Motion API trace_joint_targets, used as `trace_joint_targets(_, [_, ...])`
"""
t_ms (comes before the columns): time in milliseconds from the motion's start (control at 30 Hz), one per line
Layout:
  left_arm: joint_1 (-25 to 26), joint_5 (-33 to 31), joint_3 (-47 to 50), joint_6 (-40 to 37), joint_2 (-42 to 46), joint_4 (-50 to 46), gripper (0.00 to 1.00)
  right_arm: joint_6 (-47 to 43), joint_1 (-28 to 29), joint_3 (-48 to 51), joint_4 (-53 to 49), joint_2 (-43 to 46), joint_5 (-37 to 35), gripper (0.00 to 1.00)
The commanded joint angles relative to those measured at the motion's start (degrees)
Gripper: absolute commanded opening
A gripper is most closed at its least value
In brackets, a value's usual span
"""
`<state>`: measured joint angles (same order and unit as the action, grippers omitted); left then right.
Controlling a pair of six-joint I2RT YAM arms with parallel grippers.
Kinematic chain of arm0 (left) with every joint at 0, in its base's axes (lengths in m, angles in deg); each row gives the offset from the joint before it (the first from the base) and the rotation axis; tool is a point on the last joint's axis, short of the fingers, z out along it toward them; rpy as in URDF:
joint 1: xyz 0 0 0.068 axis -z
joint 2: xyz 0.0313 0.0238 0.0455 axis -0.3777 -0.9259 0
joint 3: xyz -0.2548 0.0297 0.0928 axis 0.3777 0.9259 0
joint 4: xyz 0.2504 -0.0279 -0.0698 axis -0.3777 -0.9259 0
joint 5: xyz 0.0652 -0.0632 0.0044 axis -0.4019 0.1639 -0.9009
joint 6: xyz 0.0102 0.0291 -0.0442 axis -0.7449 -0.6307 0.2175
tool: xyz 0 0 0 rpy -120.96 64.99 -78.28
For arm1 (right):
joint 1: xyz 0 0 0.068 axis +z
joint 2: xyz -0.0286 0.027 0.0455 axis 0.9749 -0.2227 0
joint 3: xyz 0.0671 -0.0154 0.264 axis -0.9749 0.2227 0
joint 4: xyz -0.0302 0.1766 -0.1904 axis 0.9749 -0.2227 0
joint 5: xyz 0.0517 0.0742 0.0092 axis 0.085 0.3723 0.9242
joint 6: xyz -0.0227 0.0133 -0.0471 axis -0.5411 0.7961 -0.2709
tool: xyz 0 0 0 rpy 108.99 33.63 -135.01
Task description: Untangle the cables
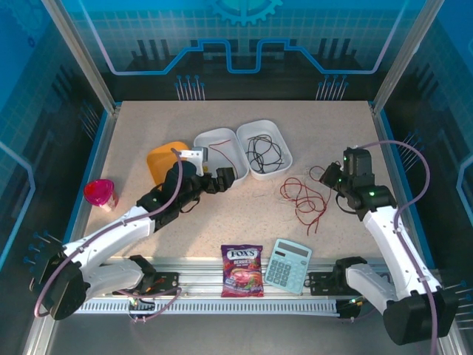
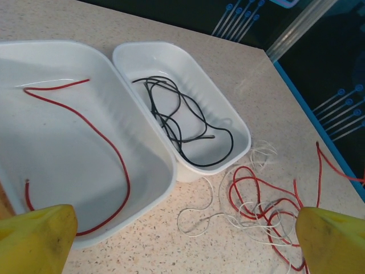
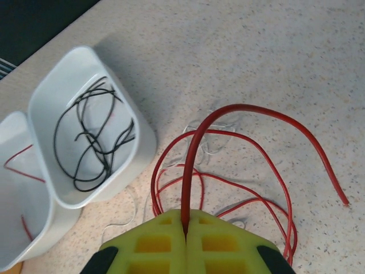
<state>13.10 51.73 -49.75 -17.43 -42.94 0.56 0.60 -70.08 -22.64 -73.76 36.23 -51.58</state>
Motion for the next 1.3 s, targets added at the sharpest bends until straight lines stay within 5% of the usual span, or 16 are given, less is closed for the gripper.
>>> trace_joint_targets(0, [-0.5,5.6,-2.9,-2.4,-1.6,2.3,0.99,-3.6,-0.6,-4.0,-3.5,1.6,4.0,0.00])
trace_joint_targets(233, [-0.3,13.6,-4.9,-3.9,-5.3,4.2,0.99,-6.4,-0.1,-11.4,-5.1,2.3,9.5,0.00])
trace_joint_targets(500, [-0.2,13.5,-4.9,-3.1,-6.1,4.1,0.99,-10.6,0.2,-21.4,-8.6,0.5,14.7,0.00])
trace_joint_targets(767, [-0.3,7.8,-1.8,-1.4,-3.1,5.9,0.99,-11.9,5.3,-26.9,-6.7,-4.0,15.6,0.00])
trace_joint_targets(1000, [-0.4,-2.7,2.7,0.1,4.5,4.9,0.99,-14.8,18.8,-34.3,-5.4,-13.3,3.8,0.00])
trace_joint_targets(1267, [-0.4,-11.1,6.5,0.3,14.0,2.8,0.99,-16.3,29.0,-43.7,-1.5,-27.5,-1.3,0.00])
